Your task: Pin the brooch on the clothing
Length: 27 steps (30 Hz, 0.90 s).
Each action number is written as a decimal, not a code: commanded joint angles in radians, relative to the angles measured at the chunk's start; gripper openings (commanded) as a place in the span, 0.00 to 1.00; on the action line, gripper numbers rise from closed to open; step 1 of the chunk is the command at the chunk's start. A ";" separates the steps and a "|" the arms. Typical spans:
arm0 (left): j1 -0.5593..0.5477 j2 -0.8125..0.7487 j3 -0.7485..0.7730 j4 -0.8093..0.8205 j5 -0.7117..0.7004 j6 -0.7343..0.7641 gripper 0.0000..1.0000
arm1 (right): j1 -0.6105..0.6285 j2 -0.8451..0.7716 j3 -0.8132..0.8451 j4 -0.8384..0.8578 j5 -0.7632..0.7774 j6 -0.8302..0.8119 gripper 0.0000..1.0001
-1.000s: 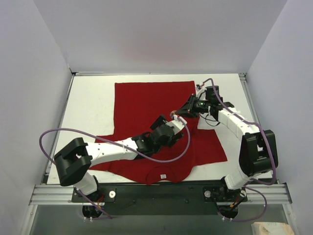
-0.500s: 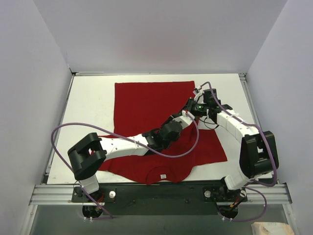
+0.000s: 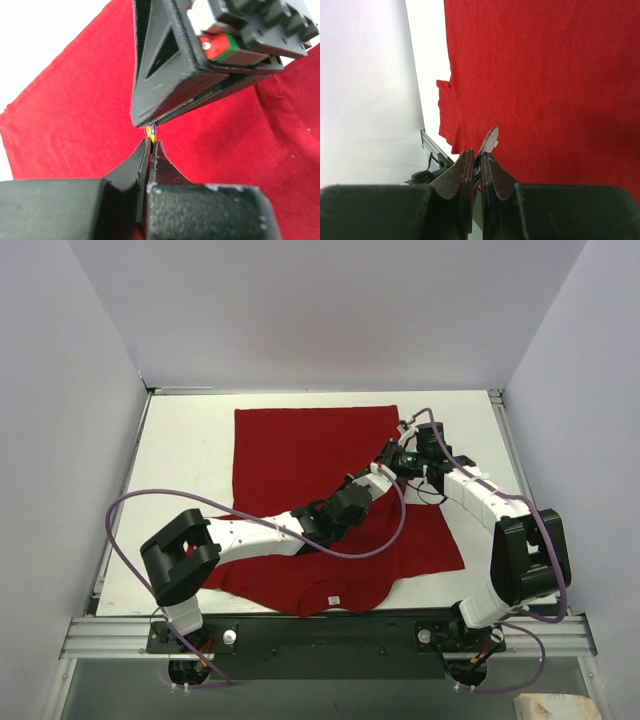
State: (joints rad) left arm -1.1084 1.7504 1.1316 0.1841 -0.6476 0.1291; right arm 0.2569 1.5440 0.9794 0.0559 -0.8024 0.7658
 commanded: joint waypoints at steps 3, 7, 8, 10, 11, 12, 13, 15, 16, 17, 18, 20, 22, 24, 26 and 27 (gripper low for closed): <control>0.073 -0.097 -0.065 0.074 0.092 -0.108 0.00 | 0.015 -0.071 -0.010 0.032 -0.043 0.018 0.19; 0.154 -0.179 -0.119 0.072 0.217 -0.201 0.00 | 0.012 -0.105 -0.004 0.048 -0.023 0.013 0.42; 0.172 -0.213 -0.130 0.068 0.256 -0.215 0.00 | 0.010 -0.123 -0.002 0.051 -0.020 0.013 0.45; 0.226 -0.250 -0.168 0.066 0.361 -0.258 0.00 | 0.005 -0.137 0.008 0.062 -0.015 0.012 0.55; 0.245 -0.288 -0.179 0.067 0.400 -0.275 0.00 | -0.002 -0.146 0.013 0.068 -0.023 0.010 0.60; 0.263 -0.308 -0.208 0.071 0.442 -0.308 0.00 | -0.004 -0.154 0.015 0.088 -0.027 0.009 0.63; 0.307 -0.349 -0.220 0.077 0.545 -0.327 0.00 | -0.007 -0.162 0.016 0.102 -0.030 0.010 0.67; 0.353 -0.391 -0.253 0.090 0.647 -0.382 0.00 | -0.010 -0.180 0.015 0.162 -0.059 0.010 0.76; 0.373 -0.413 -0.283 0.107 0.745 -0.400 0.00 | -0.010 -0.186 0.012 0.191 -0.070 0.013 0.78; 0.421 -0.455 -0.300 0.121 0.803 -0.419 0.00 | -0.010 -0.196 -0.002 0.223 -0.081 0.024 0.81; 0.441 -0.477 -0.314 0.132 0.851 -0.455 0.00 | -0.010 -0.200 -0.011 0.293 -0.095 0.036 0.84; 0.501 -0.535 -0.349 0.159 0.983 -0.485 0.00 | -0.010 -0.205 -0.033 0.360 -0.126 0.053 0.86; 0.525 -0.578 -0.357 0.152 1.057 -0.506 0.00 | -0.001 -0.203 -0.044 0.444 -0.159 0.082 0.87; 0.545 -0.597 -0.355 0.137 1.137 -0.505 0.00 | 0.016 -0.196 -0.051 0.519 -0.178 0.108 0.84; 0.547 -0.626 -0.352 0.117 1.164 -0.502 0.00 | 0.033 -0.190 -0.051 0.576 -0.204 0.124 0.79; 0.547 -0.634 -0.352 0.114 1.165 -0.505 0.00 | 0.056 -0.191 -0.051 0.584 -0.207 0.121 0.76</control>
State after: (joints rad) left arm -0.5655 1.1713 0.7750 0.2623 0.3382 -0.3393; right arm 0.2642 1.3724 0.9298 0.4320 -0.9230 0.8528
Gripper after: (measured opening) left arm 0.026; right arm 0.813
